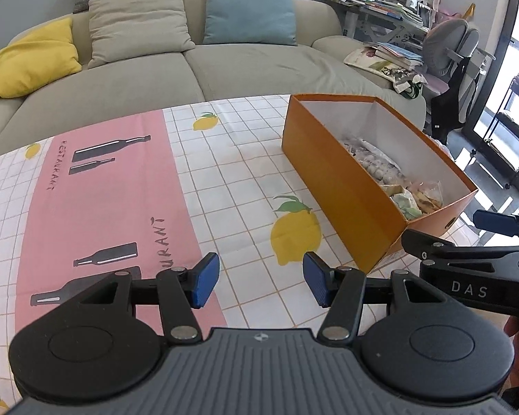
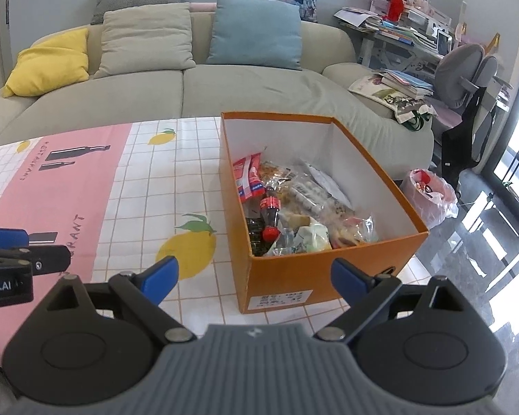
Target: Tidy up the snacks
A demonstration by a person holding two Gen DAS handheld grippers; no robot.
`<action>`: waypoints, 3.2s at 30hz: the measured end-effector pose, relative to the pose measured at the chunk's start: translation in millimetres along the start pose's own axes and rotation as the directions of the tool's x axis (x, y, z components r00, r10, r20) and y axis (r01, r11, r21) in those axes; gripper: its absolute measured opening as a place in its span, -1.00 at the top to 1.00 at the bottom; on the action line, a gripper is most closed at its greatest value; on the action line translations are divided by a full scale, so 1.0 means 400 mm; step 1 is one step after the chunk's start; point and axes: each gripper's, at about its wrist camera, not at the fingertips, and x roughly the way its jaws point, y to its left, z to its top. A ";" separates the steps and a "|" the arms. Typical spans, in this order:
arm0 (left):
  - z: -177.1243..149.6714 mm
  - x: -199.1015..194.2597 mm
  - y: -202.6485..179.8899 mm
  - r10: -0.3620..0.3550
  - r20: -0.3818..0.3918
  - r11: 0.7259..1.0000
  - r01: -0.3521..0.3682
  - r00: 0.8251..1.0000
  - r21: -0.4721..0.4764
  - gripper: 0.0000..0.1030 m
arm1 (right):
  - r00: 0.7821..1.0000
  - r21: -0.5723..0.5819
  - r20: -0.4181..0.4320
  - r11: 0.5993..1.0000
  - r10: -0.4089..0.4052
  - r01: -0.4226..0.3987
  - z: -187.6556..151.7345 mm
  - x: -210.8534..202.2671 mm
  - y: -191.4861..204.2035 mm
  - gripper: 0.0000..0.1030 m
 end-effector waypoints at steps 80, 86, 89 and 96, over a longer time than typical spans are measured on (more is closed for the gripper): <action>0.005 -0.020 0.023 0.024 -0.010 1.000 -0.024 1.000 -0.019 -0.28 | 1.000 -0.031 0.019 0.999 0.022 -0.021 0.003 -0.025 0.011 -0.82; 0.007 -0.018 0.026 0.011 -0.019 1.000 -0.011 1.000 -0.027 -0.30 | 1.000 -0.031 0.019 0.999 0.025 -0.024 0.003 -0.024 0.010 -0.82; 0.007 -0.021 0.023 0.017 -0.015 1.000 -0.017 1.000 -0.022 -0.30 | 1.000 -0.032 0.019 0.999 0.024 -0.023 0.002 -0.024 0.010 -0.82; 0.010 -0.025 0.026 0.017 -0.017 0.999 -0.017 1.000 -0.030 -0.30 | 0.999 -0.033 0.020 0.999 0.025 -0.025 0.002 -0.025 0.009 -0.82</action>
